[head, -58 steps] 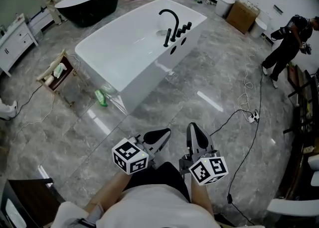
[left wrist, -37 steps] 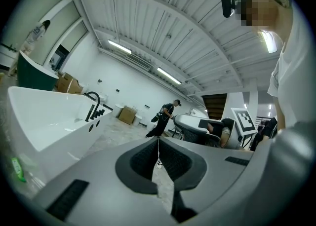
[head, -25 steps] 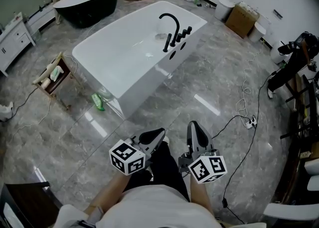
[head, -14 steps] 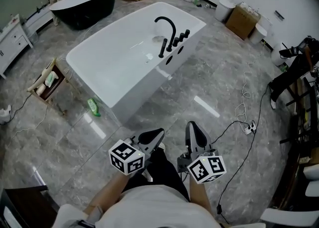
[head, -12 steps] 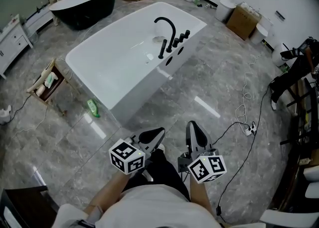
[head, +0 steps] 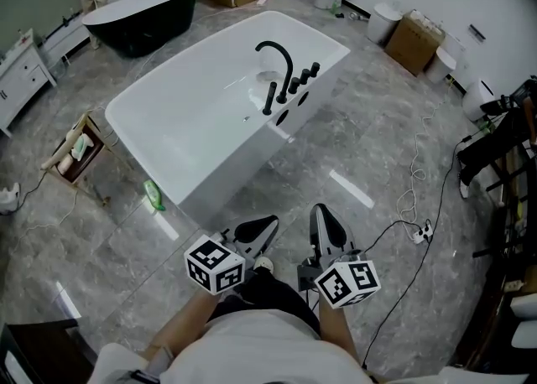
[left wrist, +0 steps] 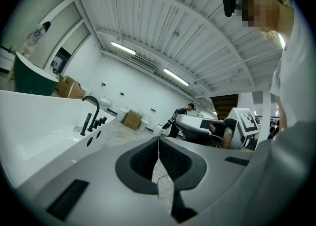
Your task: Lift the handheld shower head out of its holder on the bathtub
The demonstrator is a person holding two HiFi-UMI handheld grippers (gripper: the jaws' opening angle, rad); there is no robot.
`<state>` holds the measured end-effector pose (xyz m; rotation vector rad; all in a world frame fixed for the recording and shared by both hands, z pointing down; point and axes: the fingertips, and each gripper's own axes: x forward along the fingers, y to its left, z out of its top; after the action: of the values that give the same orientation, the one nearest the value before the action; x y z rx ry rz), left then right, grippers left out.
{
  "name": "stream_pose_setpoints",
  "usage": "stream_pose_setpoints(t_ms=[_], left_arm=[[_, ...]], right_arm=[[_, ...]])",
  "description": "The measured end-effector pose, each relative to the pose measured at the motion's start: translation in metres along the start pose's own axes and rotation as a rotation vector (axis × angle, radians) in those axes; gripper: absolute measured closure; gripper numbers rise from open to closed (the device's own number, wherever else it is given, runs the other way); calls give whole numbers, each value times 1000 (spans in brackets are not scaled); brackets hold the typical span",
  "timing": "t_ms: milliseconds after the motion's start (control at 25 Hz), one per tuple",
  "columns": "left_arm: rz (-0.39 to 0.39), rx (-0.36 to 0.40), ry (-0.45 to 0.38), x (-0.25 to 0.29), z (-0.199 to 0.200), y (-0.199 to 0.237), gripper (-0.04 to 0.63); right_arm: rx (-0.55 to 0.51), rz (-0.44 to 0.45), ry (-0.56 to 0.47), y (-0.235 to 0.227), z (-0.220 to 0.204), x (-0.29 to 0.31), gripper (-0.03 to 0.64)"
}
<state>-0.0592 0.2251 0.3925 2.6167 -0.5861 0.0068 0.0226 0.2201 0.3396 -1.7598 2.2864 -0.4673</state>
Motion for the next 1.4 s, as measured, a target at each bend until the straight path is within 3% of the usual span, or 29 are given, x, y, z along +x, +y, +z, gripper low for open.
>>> stream_pose_setpoints(t_ms=[600,1160,1280,1400], left_arm=[[61,-23,-3,70,12,40,583],[109,-34,13,109,15,57,583],[116,-33,-1,118,18,62,583],[141,-7,-32,124,28,72,583]], right_arm=[[22,66,45,-58,10,59,598],[14,27,76,-90,12,78,598],[25,-2,79,-107,12,81,598],[32,26,78,-113,15,91,598]])
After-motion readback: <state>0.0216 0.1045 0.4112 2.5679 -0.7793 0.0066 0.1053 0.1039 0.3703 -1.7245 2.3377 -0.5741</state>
